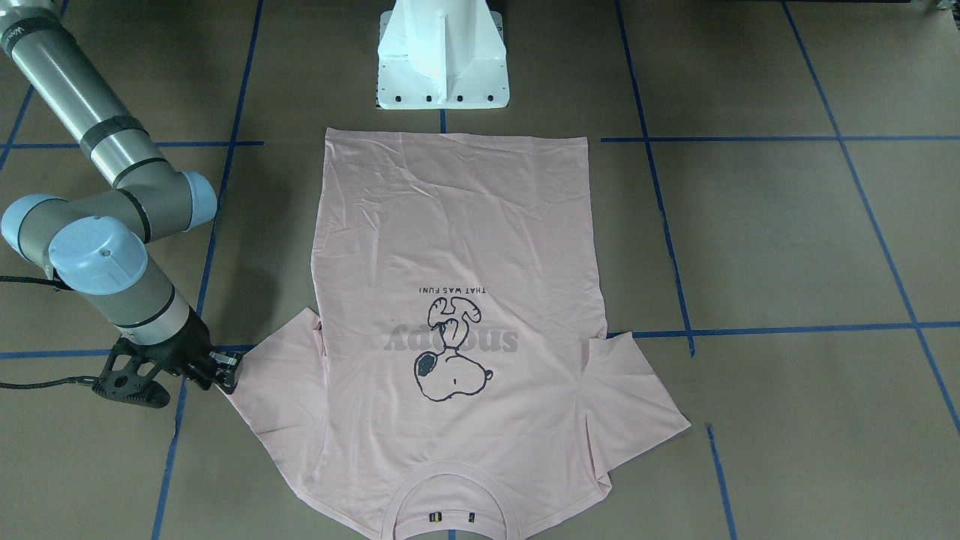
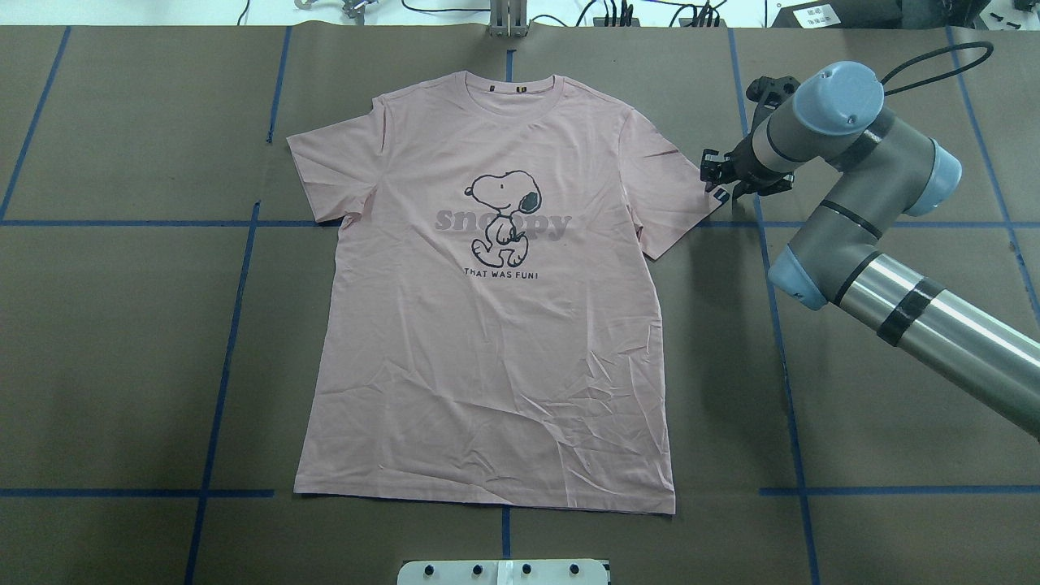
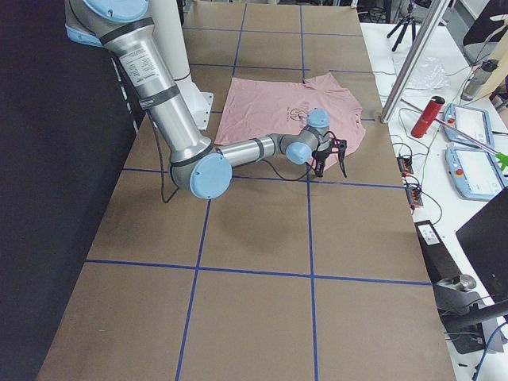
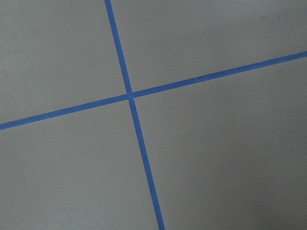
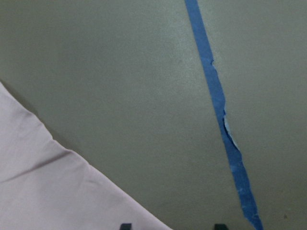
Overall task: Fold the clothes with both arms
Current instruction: 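Grasp the sleeve nearest the right gripper and fold it toward the collar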
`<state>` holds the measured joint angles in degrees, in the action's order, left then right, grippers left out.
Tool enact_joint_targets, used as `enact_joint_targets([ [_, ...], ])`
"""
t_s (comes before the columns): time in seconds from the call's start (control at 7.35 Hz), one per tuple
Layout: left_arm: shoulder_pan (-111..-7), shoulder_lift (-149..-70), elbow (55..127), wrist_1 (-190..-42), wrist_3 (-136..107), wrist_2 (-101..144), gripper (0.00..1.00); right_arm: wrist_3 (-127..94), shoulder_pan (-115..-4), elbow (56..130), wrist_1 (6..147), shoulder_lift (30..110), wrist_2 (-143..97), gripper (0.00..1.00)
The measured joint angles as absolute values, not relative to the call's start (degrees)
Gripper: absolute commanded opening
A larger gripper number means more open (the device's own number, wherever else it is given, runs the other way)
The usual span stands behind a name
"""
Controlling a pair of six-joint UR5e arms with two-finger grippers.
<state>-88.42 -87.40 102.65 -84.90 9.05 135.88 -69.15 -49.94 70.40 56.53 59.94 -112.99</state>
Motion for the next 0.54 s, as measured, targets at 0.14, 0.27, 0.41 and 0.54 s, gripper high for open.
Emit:
enact_joint_targets([
  [0.14,-88.4,-87.4,102.7,-84.9,9.1,135.9,1.0,-69.2,-49.9,70.5,56.6,59.9,-113.2,0.0],
  [0.27,-88.4,-87.3,102.7,-84.9,9.1,136.3,1.0,-70.0,-50.2,70.7,56.7,59.8,-113.7,0.0],
  [0.41,-88.4,-87.1,102.7,-84.9,9.1,137.0,1.0,-72.4,-50.6,71.3,56.9,59.5,-114.7,0.0],
  [0.54,-88.4,-87.0,102.7,-84.9,9.1,137.5,1.0,-74.9,-50.8,72.2,57.5,58.8,-115.4,0.0],
])
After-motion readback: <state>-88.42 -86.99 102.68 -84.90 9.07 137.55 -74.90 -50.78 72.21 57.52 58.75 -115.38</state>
